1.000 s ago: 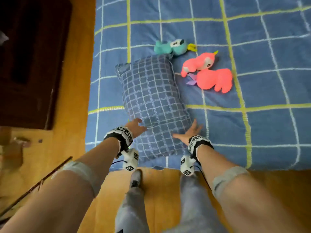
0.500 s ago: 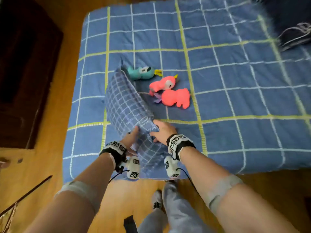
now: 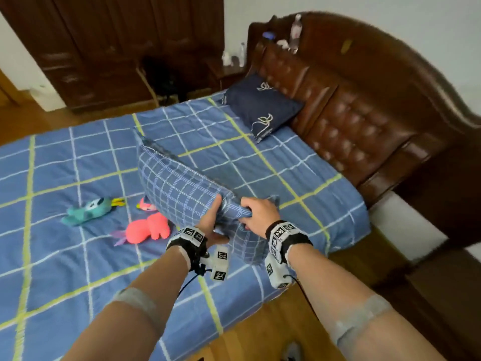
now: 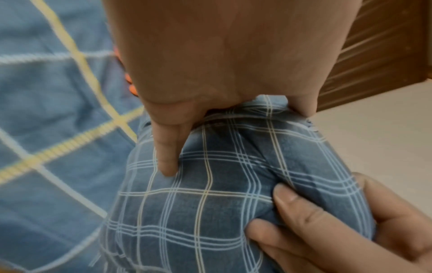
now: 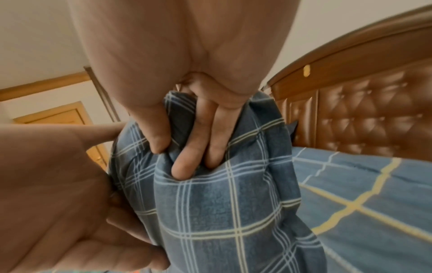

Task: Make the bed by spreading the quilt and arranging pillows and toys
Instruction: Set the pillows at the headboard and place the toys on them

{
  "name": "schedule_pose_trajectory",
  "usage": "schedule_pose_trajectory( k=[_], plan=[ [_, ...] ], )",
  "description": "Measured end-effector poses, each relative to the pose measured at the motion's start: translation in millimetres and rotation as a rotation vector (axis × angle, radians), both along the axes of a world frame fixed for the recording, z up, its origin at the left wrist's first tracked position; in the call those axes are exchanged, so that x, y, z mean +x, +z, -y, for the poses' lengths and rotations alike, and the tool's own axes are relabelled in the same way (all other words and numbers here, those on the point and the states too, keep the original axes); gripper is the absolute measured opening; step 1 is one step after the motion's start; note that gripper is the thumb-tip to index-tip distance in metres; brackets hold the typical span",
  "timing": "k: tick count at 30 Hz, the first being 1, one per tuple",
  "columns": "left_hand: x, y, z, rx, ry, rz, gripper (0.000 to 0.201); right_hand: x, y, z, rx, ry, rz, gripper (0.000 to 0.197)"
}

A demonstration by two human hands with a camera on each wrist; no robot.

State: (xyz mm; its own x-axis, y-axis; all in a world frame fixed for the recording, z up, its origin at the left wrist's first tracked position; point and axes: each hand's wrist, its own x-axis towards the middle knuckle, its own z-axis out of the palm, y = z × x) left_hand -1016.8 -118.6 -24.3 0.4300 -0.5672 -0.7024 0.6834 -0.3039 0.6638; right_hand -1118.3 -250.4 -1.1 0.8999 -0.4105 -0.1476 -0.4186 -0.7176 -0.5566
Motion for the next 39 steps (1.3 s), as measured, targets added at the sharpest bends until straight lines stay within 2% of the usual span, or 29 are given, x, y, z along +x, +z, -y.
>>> schedule_pose_trajectory(
  k=[2,5,9,11,13,15,16,18,20,25,29,31,33,36,39],
  plan=[
    [-17,14,72,-0.095,-0.032,0.008,0.063,-20,19,66,-0.078,-0.031,0.030,0.031],
    [-34,33,171,-0.127,-0.061,0.105,0.071,-45,47,156,-0.147,-0.072,0.052,0.032],
    [-35,47,281,-0.182,-0.060,0.105,0.094,-47,71,273,-0.249,-0.111,0.065,0.035],
    [-25,43,324,-0.192,-0.102,0.089,0.086,-34,68,323,-0.356,-0.068,0.010,0.031],
    [-9,28,356,-0.110,-0.118,0.081,0.083,-15,44,365,-0.326,-0.015,-0.084,0.024],
    [17,-2,379,0.046,-0.073,0.118,0.081,1,4,398,-0.201,0.092,-0.263,0.041],
    [30,-18,387,0.134,-0.065,0.147,0.078,5,-20,414,-0.123,0.132,-0.368,0.042],
    [50,-43,400,0.288,-0.108,0.172,0.071,6,-54,440,0.097,0.130,-0.471,0.037],
    [63,-55,418,0.367,-0.171,0.198,0.066,9,-69,470,0.215,0.054,-0.510,0.040],
    [93,-65,486,0.410,-0.218,0.300,0.037,36,-84,547,0.204,-0.047,-0.548,0.037],
    [112,-69,536,0.432,-0.219,0.305,0.054,64,-95,602,0.198,-0.075,-0.583,0.038],
    [121,-81,557,0.460,-0.181,0.309,0.055,79,-108,632,0.207,-0.107,-0.569,0.041],
    [128,-101,575,0.500,-0.133,0.289,0.054,93,-131,663,0.254,-0.156,-0.556,0.052],
    [134,-148,601,0.573,-0.029,0.202,0.062,109,-180,708,0.430,-0.275,-0.534,0.071],
    [134,-202,625,0.579,0.071,0.055,0.063,123,-251,750,0.583,-0.423,-0.470,0.112]
  ],
)
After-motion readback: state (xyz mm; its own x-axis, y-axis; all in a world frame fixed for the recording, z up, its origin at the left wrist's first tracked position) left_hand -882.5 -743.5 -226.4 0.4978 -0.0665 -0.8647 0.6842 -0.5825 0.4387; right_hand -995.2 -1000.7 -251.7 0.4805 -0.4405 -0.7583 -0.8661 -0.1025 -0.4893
